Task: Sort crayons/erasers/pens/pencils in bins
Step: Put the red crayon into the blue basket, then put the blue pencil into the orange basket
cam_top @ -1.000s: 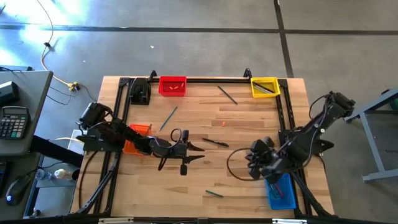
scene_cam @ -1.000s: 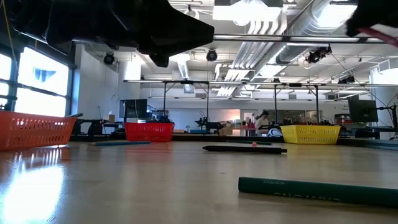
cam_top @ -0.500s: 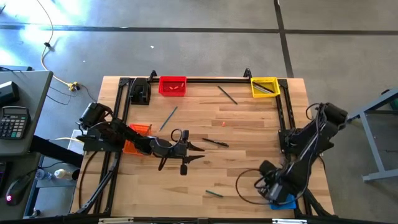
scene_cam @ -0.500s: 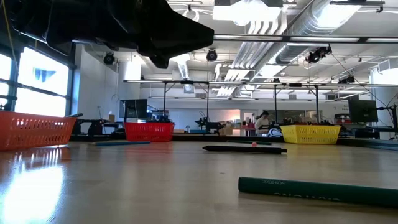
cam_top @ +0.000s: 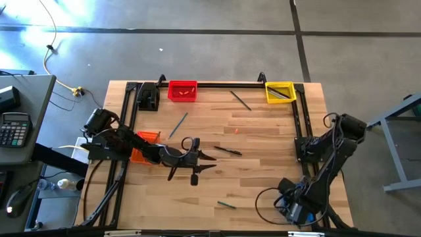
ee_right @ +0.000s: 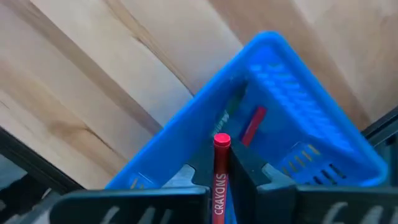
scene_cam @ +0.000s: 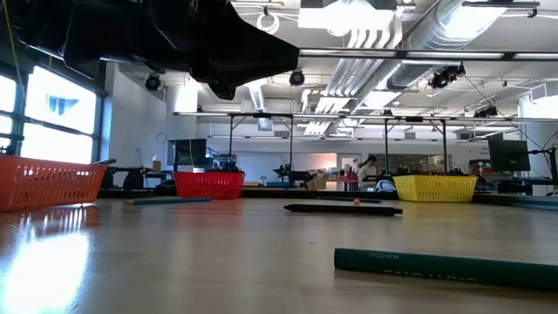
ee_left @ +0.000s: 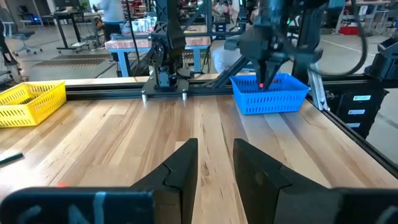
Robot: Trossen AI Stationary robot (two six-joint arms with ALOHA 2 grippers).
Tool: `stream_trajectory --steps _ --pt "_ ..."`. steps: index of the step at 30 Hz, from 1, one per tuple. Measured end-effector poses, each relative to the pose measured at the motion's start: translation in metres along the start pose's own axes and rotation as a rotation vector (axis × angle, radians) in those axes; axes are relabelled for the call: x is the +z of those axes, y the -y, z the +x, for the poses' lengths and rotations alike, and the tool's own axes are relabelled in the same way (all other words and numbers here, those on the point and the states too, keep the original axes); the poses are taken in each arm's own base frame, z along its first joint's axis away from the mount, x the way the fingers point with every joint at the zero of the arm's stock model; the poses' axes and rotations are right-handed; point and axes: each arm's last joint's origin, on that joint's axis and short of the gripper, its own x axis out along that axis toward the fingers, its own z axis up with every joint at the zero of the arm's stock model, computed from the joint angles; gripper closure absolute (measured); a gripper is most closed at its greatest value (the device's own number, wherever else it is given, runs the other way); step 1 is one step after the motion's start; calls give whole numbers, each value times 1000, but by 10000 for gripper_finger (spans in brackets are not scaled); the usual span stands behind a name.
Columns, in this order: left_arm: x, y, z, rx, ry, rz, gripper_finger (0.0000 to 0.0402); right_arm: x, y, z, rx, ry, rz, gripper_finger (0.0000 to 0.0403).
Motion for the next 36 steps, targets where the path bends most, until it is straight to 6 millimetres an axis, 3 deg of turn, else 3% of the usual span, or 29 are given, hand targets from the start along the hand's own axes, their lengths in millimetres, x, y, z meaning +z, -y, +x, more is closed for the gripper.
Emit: stream_trajectory --steps 5,11,21,25,29,36 --pt "0 0 0 0 -3 1 312 0 7 20 -5 -47 2 395" --pt "0 0 0 0 -3 5 312 1 12 26 -27 -51 1 390" --pt "-1 1 0 -36 -11 8 312 7 19 23 -106 -87 10 298" --pt "-5 -2 0 4 -51 21 312 7 15 12 -115 -138 -41 279" --pt "-4 -4 -1 22 -82 31 315 5 5 -9 -85 -143 -113 289" --pt "7 -8 -11 41 -142 71 351 18 2 -44 -140 200 -376 367"
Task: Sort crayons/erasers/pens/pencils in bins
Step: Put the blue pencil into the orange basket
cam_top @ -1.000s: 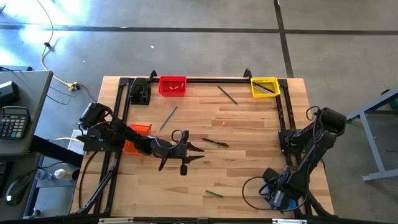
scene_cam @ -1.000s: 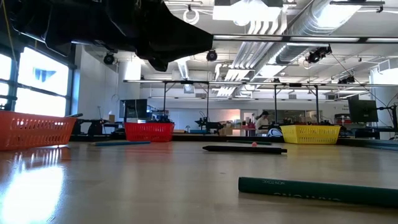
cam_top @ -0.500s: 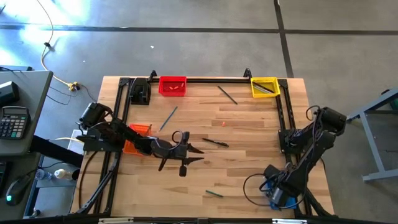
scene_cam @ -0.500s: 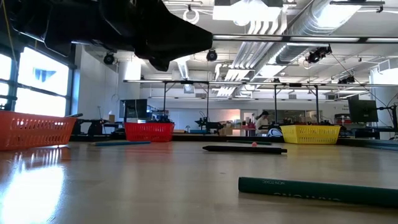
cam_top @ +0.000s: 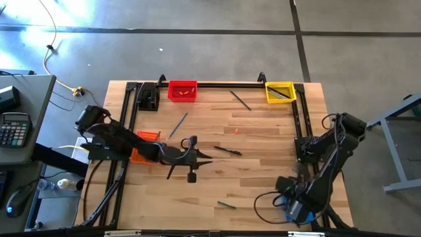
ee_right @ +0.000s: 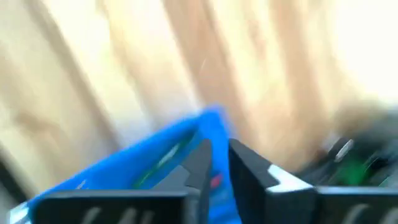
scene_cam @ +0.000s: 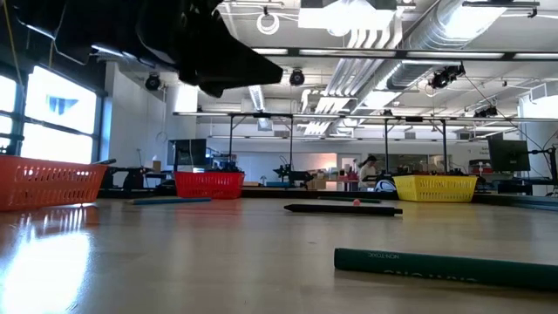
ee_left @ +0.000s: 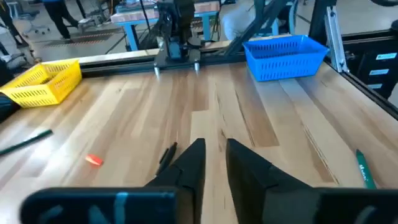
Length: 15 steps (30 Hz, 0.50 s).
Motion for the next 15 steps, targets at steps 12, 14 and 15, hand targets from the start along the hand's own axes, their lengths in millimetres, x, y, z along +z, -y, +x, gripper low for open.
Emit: stream_trajectory --steps 12,14,15 --pt "6 -15 -18 72 -141 16 399 71 14 26 129 431 -326 401" --pt "5 -23 -20 108 -178 -25 401 80 22 36 154 480 -351 402" --pt "5 -27 -22 125 -204 -41 401 84 26 41 169 509 -358 402"
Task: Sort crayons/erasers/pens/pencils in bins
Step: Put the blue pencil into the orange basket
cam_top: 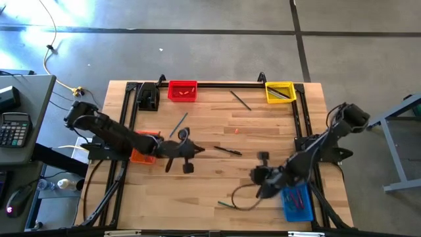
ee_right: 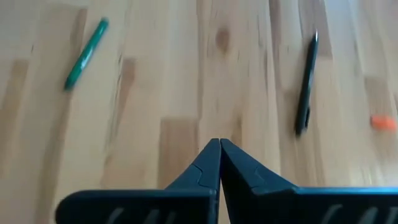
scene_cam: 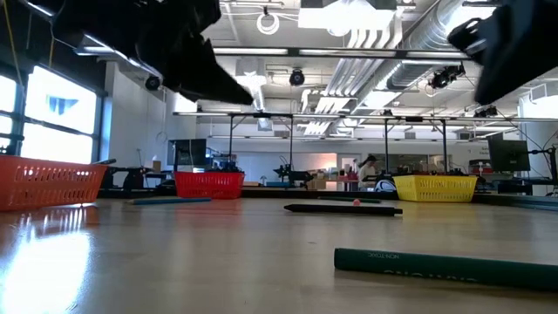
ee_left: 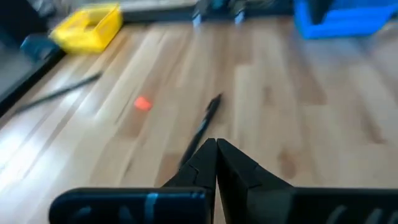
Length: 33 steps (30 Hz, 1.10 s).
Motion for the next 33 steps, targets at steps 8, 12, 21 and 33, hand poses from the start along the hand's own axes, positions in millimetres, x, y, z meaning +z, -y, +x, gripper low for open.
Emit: stream_trajectory --steps 8,12,21,33 --pt "-9 -48 -15 113 -299 -112 401 -10 47 32 79 229 -6 403" --pt "-15 -76 -16 167 -478 -162 400 -12 61 42 95 272 -2 403" --pt "-32 -140 -2 239 -704 -308 353 -10 67 45 90 300 6 403" --pt "-54 -179 18 312 -819 -375 285 -10 67 45 90 300 6 403"
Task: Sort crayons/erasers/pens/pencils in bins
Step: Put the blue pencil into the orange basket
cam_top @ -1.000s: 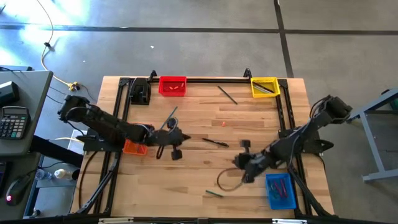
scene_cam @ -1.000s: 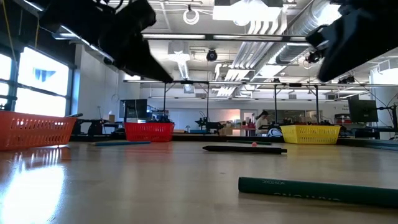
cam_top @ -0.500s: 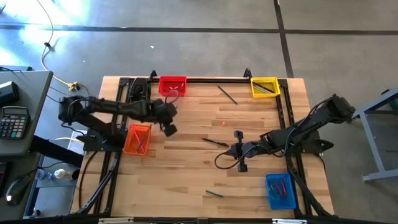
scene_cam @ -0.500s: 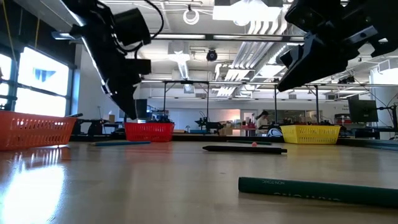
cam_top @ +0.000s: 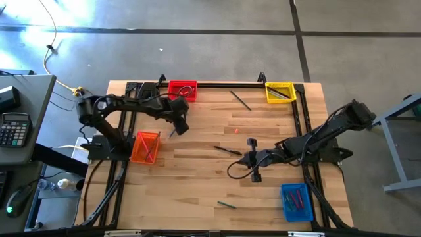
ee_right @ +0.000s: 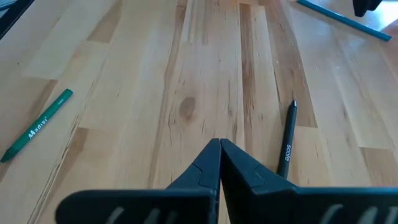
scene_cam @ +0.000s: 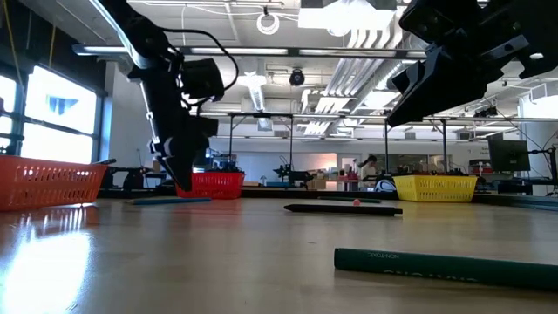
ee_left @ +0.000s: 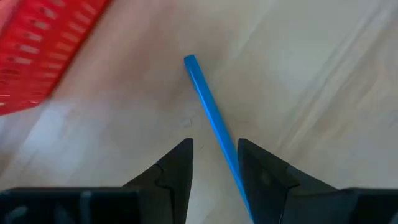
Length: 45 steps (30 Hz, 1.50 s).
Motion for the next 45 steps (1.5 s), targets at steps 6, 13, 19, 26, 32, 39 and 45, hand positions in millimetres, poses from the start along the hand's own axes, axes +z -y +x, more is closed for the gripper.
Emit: stream_trajectory --steps 6,13,19,26,32,39,45 --pt "-1 -3 9 -6 -41 6 290 0 0 0 -1 0 0 403" --pt "-2 0 19 -58 -76 38 313 0 0 0 -1 0 0 403" --pt "-3 1 21 -62 -85 68 338 0 0 0 -1 -1 0 403" --pt "-4 8 20 -58 -82 143 379 0 0 0 -1 -1 0 403" --pt "-2 18 15 -1 -76 195 397 0 0 0 -1 -1 0 403" --pt "22 43 -6 -38 9 219 400 0 0 0 0 -1 4 403" --pt "42 56 -30 -55 46 165 401 0 -5 -1 7 2 -12 403"
